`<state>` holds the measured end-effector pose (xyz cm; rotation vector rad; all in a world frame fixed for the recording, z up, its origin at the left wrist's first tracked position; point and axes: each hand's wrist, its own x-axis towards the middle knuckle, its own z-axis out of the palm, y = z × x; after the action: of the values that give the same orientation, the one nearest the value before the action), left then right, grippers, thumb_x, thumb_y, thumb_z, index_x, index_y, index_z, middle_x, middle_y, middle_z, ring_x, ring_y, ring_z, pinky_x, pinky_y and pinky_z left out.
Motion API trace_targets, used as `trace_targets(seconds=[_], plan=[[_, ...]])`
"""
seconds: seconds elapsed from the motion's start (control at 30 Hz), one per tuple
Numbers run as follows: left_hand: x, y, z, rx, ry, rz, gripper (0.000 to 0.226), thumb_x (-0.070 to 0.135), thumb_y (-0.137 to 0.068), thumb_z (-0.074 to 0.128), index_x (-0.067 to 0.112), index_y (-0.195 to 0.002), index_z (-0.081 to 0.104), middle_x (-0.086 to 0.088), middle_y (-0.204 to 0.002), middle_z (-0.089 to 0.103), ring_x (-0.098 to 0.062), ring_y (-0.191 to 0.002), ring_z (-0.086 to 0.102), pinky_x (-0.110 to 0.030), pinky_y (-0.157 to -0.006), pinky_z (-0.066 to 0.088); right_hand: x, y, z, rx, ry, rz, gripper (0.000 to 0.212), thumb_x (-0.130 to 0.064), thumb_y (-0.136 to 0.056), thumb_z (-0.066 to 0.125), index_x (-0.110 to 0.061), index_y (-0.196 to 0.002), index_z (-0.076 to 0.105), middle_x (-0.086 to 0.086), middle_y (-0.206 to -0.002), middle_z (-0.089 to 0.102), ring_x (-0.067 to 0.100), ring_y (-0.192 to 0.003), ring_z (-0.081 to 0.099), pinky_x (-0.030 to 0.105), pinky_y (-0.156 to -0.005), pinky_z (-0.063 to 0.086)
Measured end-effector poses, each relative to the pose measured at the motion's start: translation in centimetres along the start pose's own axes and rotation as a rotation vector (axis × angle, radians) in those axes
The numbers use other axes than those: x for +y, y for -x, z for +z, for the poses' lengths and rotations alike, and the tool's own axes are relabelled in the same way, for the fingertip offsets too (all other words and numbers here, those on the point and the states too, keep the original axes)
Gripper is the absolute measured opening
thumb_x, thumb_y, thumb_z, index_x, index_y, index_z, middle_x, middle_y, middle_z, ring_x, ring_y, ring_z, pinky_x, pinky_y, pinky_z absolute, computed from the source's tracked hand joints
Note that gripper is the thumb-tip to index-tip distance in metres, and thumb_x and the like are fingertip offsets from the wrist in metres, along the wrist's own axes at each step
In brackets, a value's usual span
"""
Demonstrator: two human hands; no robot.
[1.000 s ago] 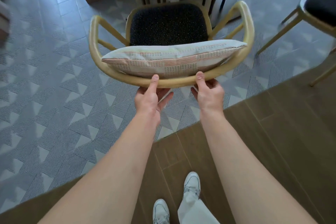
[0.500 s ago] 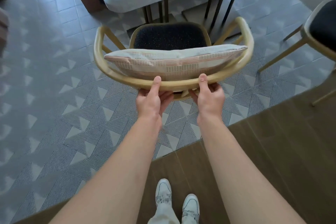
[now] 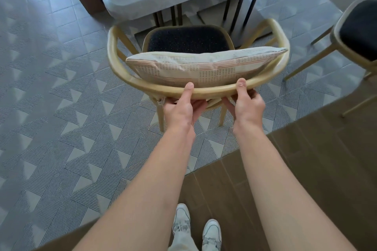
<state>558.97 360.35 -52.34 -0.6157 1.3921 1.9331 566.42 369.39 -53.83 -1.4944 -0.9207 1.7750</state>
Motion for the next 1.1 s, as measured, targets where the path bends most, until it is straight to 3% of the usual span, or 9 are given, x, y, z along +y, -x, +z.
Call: trace_targets(seconds=[0.13, 0.23, 0.57, 0.8, 0.93, 1.1], plan=[[-0.3, -0.1, 0.2, 0.003, -0.012, 0.0, 0.03, 0.017, -0.091, 0.075, 0.011, -0.116, 0.06, -0.016, -0.113, 0.073, -0.026, -0.091, 0.076, -0.032, -0.065, 0.062, 0.0, -0.3, -0.2, -0.021, -0.046, -0.003, 0.035, -0.03, -0.095, 0.068, -0.003, -0.114, 0.061, 0.008, -0.114, 0.068, 0.013, -0.095, 0.069, 0.036, -0.076, 0.063], [-0.2, 0.0, 0.0, -0.015, -0.019, 0.009, 0.027, 0.018, -0.091, 0.074, 0.013, -0.113, 0.06, -0.015, -0.109, 0.075, -0.026, -0.091, 0.077, -0.032, -0.065, 0.062, 0.2, -0.2, -0.1, -0.014, -0.053, -0.008, 0.036, -0.032, -0.095, 0.067, -0.004, -0.115, 0.06, 0.008, -0.116, 0.067, 0.015, -0.101, 0.068, 0.034, -0.074, 0.063], [-0.1, 0.2, -0.3, -0.023, -0.049, 0.002, 0.051, 0.023, -0.088, 0.077, 0.008, -0.131, 0.053, -0.018, -0.11, 0.074, -0.03, -0.09, 0.077, -0.038, -0.071, 0.064, 0.0, 0.0, -0.6, -0.036, -0.049, 0.038, 0.034, -0.034, -0.091, 0.072, -0.007, -0.111, 0.062, 0.007, -0.115, 0.069, 0.021, -0.105, 0.069, 0.037, -0.076, 0.063], [0.8, 0.3, -1.7, 0.038, -0.031, -0.109, 0.048, 0.015, -0.091, 0.074, 0.001, -0.132, 0.053, -0.024, -0.113, 0.072, -0.034, -0.096, 0.075, -0.036, -0.063, 0.063, 0.4, 1.2, -0.6, -0.079, -0.071, 0.161, 0.036, -0.027, -0.093, 0.07, -0.007, -0.122, 0.061, 0.01, -0.119, 0.069, 0.024, -0.102, 0.071, 0.042, -0.083, 0.062], [1.3, 1.0, -0.7, 0.034, -0.042, -0.145, 0.048, 0.01, -0.091, 0.074, 0.0, -0.131, 0.051, -0.024, -0.113, 0.07, -0.034, -0.094, 0.074, -0.035, -0.061, 0.063, -0.7, 1.0, -0.8, -0.058, -0.063, 0.145, 0.02, -0.023, -0.096, 0.066, -0.007, -0.109, 0.062, 0.012, -0.114, 0.069, 0.023, -0.097, 0.071, 0.035, -0.077, 0.063], [-0.3, 2.5, 2.4, 0.02, -0.04, -0.199, 0.049, 0.008, -0.092, 0.072, 0.0, -0.133, 0.048, -0.024, -0.118, 0.066, -0.033, -0.086, 0.074, -0.03, -0.054, 0.061, -3.1, -0.6, -2.2, 0.025, -0.013, 0.101, 0.032, -0.026, -0.097, 0.064, -0.003, -0.119, 0.063, 0.011, -0.115, 0.069, 0.017, -0.094, 0.069, 0.038, -0.082, 0.062]])
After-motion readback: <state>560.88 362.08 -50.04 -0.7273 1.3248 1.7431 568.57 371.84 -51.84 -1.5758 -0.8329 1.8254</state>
